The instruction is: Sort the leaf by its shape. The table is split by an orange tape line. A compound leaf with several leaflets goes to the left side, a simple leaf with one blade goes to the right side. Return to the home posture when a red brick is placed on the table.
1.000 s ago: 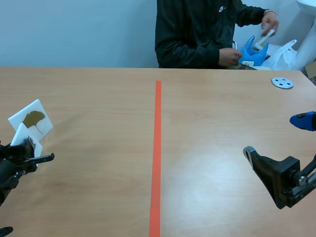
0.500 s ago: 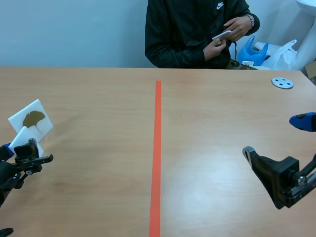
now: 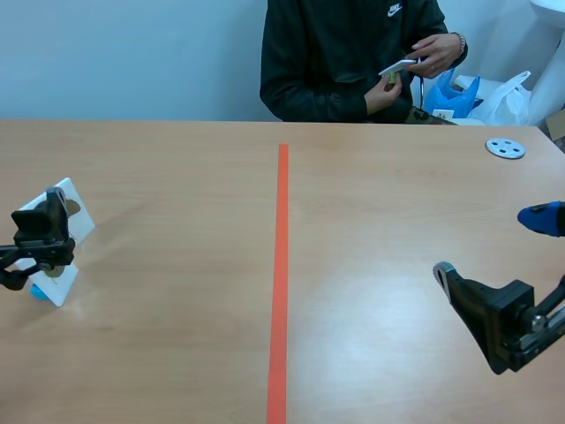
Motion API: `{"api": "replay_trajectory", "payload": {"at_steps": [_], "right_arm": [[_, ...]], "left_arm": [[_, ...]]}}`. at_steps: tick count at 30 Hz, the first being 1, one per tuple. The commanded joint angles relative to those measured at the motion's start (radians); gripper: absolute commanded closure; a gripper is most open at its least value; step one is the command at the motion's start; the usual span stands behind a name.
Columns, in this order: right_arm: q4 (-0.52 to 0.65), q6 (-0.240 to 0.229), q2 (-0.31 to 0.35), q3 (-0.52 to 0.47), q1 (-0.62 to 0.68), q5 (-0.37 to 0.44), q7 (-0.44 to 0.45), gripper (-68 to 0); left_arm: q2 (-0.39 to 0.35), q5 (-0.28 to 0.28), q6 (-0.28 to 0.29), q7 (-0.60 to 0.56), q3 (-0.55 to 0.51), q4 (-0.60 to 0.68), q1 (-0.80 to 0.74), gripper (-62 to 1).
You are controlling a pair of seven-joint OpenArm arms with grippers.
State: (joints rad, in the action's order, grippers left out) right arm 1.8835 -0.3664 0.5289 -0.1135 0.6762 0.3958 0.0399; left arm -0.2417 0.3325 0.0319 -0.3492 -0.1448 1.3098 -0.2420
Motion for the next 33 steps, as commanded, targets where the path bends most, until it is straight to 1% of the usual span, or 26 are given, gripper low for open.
{"api": "replay_trajectory", "payload": {"at_steps": [1, 3, 4, 5, 7, 10, 12, 13, 15, 17, 23, 26, 31, 33], "right_arm": [[0.005, 0.0, 0.008, -0.01, -0.011, 0.008, 0.007, -67.9], [0.005, 0.0, 0.008, -0.01, -0.011, 0.008, 0.007, -67.9], [0.005, 0.0, 0.008, -0.01, -0.011, 0.008, 0.007, -67.9], [0.005, 0.004, 0.008, -0.011, -0.011, 0.008, 0.007, -67.9], [0.005, 0.007, 0.009, -0.012, -0.012, 0.008, 0.007, -67.9], [0.005, 0.007, 0.008, -0.012, -0.011, 0.009, 0.007, -67.9], [0.005, 0.007, 0.009, -0.012, -0.011, 0.014, 0.007, -67.9], [0.005, 0.006, 0.009, -0.012, -0.011, 0.017, 0.007, -67.9], [0.005, 0.0, 0.009, -0.012, -0.011, 0.024, 0.007, -67.9], [0.005, 0.0, 0.009, -0.012, -0.011, 0.035, 0.007, -67.9], [0.005, -0.001, 0.011, -0.012, -0.011, 0.035, 0.007, -67.9], [0.005, -0.001, 0.011, -0.012, -0.011, 0.035, 0.007, -67.9], [0.005, 0.0, 0.011, -0.012, -0.018, 0.035, 0.01, -67.9], [0.005, 0.0, 0.011, -0.012, -0.017, 0.035, 0.01, -67.9]], "left_arm": [[-0.011, 0.005, 0.031, -0.004, -0.003, 0.074, -0.038, -55.3], [-0.013, 0.005, 0.087, 0.028, -0.003, 0.169, -0.089, -59.8], [-0.014, 0.005, 0.128, 0.052, -0.003, 0.213, -0.113, -61.7], [-0.016, 0.005, 0.174, 0.079, -0.003, 0.258, -0.136, -62.3], [-0.024, 0.005, 0.265, 0.129, -0.003, 0.336, -0.18, -62.3], [-0.045, 0.005, 0.378, 0.203, -0.002, 0.433, -0.238, -62.3], [-0.062, 0.005, 0.437, 0.258, -0.001, 0.483, -0.271, -62.3], [-0.071, 0.005, 0.456, 0.277, -0.001, 0.504, -0.287, -62.3], [-0.086, 0.005, 0.469, 0.296, 0.0, 0.529, -0.313, -62.3], [-0.093, 0.005, 0.469, 0.299, 0.0, 0.535, -0.329, -62.3], [-0.094, 0.004, 0.46, 0.366, 0.001, 0.534, -0.332, -62.3], [-0.093, 0.004, 0.456, 0.398, 0.021, 0.534, -0.332, -62.3], [-0.093, -0.012, 0.405, 0.412, 0.094, 0.534, -0.331, -62.3], [-0.091, -0.015, 0.395, 0.421, 0.118, 0.534, -0.331, -62.3]]}}
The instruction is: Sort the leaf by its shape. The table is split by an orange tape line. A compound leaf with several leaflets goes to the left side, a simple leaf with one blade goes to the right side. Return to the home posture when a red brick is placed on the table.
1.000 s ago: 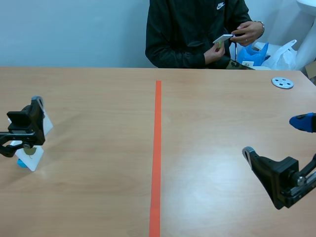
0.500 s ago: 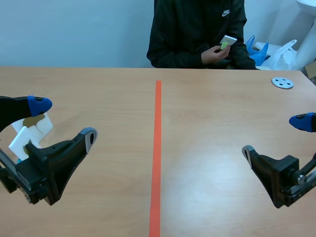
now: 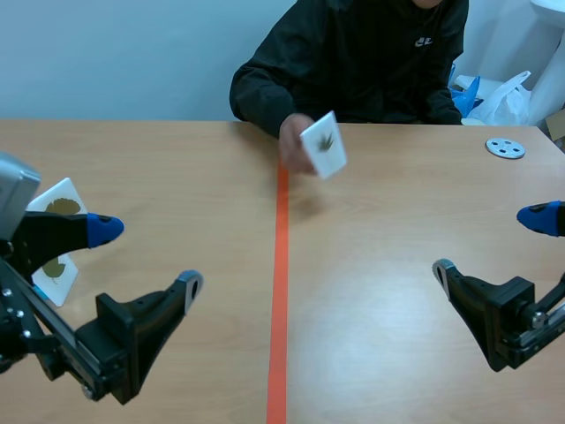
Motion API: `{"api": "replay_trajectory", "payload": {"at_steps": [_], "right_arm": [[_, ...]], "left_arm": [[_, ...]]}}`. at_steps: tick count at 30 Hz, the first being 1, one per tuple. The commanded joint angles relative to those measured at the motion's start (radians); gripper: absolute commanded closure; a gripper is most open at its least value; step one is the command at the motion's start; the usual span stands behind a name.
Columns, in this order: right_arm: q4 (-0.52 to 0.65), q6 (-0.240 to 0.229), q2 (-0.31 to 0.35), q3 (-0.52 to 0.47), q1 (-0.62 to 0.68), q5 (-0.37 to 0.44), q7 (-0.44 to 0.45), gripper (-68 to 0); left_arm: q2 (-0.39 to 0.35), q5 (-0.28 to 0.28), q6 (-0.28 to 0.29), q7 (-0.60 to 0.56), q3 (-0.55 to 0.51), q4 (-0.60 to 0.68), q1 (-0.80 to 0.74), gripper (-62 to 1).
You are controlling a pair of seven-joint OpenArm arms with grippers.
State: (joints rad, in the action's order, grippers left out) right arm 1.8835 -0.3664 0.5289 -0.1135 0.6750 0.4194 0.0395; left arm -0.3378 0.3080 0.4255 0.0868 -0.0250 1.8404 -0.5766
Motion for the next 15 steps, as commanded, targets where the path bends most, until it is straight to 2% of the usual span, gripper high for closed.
{"api": "replay_trajectory", "payload": {"at_steps": [1, 4, 15], "right_arm": [[0.005, 0.0, 0.011, -0.012, -0.016, 0.011, 0.01, -67.9], [0.005, 0.0, 0.011, -0.012, -0.016, 0.011, 0.01, -67.9], [0.005, 0.0, 0.011, -0.011, -0.016, 0.011, 0.01, -67.9]], "left_arm": [[0.005, 0.009, -0.003, -0.015, 0.008, 0.003, 0.003, -62.3], [0.005, 0.01, -0.019, -0.015, 0.019, 0.003, 0.004, -62.3], [0.005, 0.014, -0.019, -0.016, 0.019, 0.003, -0.003, -62.3]]}}
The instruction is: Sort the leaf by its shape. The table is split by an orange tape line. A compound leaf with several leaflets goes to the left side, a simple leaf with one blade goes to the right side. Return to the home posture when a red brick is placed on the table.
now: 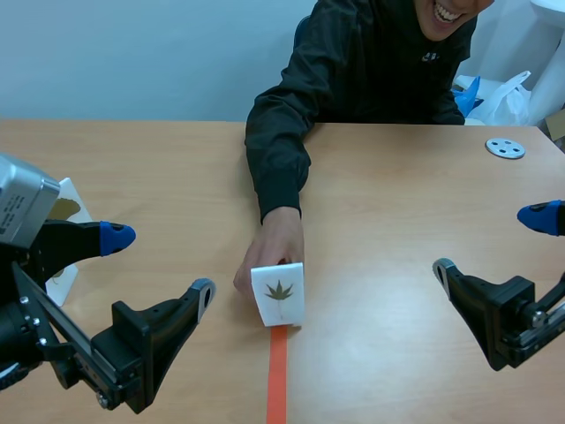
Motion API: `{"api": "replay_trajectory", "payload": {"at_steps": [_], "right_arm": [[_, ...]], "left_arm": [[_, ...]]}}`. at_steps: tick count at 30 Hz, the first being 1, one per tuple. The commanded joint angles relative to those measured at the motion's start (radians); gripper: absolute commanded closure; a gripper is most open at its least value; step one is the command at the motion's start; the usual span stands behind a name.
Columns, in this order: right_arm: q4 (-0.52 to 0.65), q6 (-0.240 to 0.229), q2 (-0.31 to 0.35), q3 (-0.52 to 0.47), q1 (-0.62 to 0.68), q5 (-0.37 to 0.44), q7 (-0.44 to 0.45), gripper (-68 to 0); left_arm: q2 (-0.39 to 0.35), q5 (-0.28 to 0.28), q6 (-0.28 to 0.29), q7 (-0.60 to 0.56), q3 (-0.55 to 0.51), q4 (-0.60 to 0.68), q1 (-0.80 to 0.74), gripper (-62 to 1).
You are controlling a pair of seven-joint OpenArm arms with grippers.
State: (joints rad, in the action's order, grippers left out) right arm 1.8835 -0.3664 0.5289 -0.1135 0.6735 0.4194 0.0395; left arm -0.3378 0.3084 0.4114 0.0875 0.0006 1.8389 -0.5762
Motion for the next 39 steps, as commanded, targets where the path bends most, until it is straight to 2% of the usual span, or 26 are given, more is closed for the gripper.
{"api": "replay_trajectory", "payload": {"at_steps": [1, 30, 35, 39], "right_arm": [[0.005, 0.0, 0.011, -0.011, -0.015, 0.011, 0.01, -67.9], [0.005, 0.0, 0.011, -0.011, -0.014, 0.011, 0.008, -67.9], [0.005, 0.0, 0.011, -0.011, -0.014, 0.011, 0.007, -67.9], [0.005, 0.0, 0.011, -0.011, -0.014, 0.011, 0.007, -67.9]], "left_arm": [[0.005, 0.013, -0.005, -0.017, -0.007, 0.004, -0.003, -62.3], [0.005, 0.01, 0.004, -0.017, -0.003, -0.012, -0.002, -62.3], [0.005, 0.009, 0.026, -0.02, 0.034, -0.067, 0.043, -62.3], [0.005, -0.038, 0.026, -0.047, 0.077, -0.147, 0.104, -62.3]]}}
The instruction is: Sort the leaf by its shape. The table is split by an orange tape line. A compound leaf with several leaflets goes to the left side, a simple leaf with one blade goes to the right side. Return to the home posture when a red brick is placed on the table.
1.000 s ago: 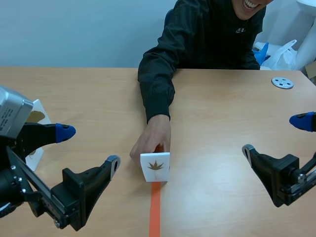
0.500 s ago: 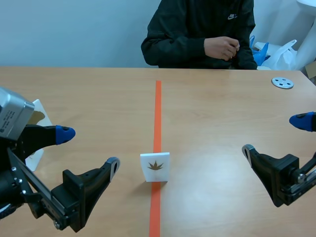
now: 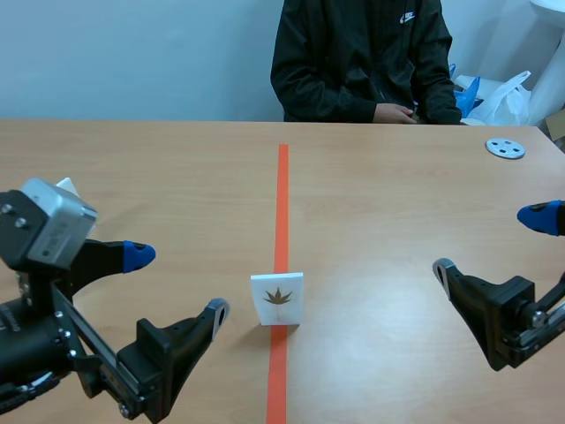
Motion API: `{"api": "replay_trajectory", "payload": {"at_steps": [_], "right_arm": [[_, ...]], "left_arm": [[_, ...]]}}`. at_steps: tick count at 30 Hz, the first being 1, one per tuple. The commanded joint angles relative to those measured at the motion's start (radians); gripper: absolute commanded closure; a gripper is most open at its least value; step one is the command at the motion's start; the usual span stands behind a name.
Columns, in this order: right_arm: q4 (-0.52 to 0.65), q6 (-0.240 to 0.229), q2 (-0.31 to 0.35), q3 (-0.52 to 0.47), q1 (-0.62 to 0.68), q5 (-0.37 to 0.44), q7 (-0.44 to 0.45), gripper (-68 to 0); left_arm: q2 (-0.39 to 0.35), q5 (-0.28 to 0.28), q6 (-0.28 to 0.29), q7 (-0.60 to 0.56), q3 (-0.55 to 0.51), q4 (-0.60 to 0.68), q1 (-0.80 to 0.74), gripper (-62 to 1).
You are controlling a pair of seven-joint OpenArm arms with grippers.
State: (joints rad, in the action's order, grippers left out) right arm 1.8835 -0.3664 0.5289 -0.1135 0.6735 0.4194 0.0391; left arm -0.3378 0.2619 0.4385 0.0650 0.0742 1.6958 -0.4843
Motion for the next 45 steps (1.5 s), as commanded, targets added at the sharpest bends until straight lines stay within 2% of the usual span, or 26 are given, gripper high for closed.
{"api": "replay_trajectory", "payload": {"at_steps": [1, 10, 15, 20, 33, 38, 45], "right_arm": [[0.005, 0.0, 0.011, -0.011, -0.014, 0.011, 0.007, -67.9], [0.005, 0.0, 0.011, -0.011, -0.014, 0.011, 0.007, -67.9], [0.005, 0.0, 0.011, -0.011, -0.014, 0.011, 0.008, -67.9], [0.005, 0.0, 0.011, -0.011, -0.014, 0.011, 0.007, -67.9], [0.005, 0.0, 0.011, -0.011, -0.014, 0.011, 0.003, -67.9], [0.005, 0.0, 0.01, -0.011, -0.014, 0.011, 0.0, -67.9], [0.005, 0.0, 0.01, -0.011, -0.014, 0.011, 0.0, -67.9]], "left_arm": [[0.005, 0.003, 0.0, -0.032, 0.014, -0.027, 0.029, -62.3], [0.005, -0.103, 0.002, -0.134, 0.119, -0.222, 0.176, -62.3], [0.005, -0.127, 0.001, -0.219, 0.192, -0.341, 0.249, -62.3], [0.011, -0.178, -0.003, -0.285, 0.252, -0.465, 0.336, -62.3], [0.06, -0.204, -0.013, -0.378, 0.393, -0.71, 0.524, -62.3], [0.073, -0.203, -0.1, -0.391, 0.449, -0.779, 0.58, -62.3], [0.077, -0.203, -0.108, -0.434, 0.522, -0.871, 0.639, -62.3]]}}
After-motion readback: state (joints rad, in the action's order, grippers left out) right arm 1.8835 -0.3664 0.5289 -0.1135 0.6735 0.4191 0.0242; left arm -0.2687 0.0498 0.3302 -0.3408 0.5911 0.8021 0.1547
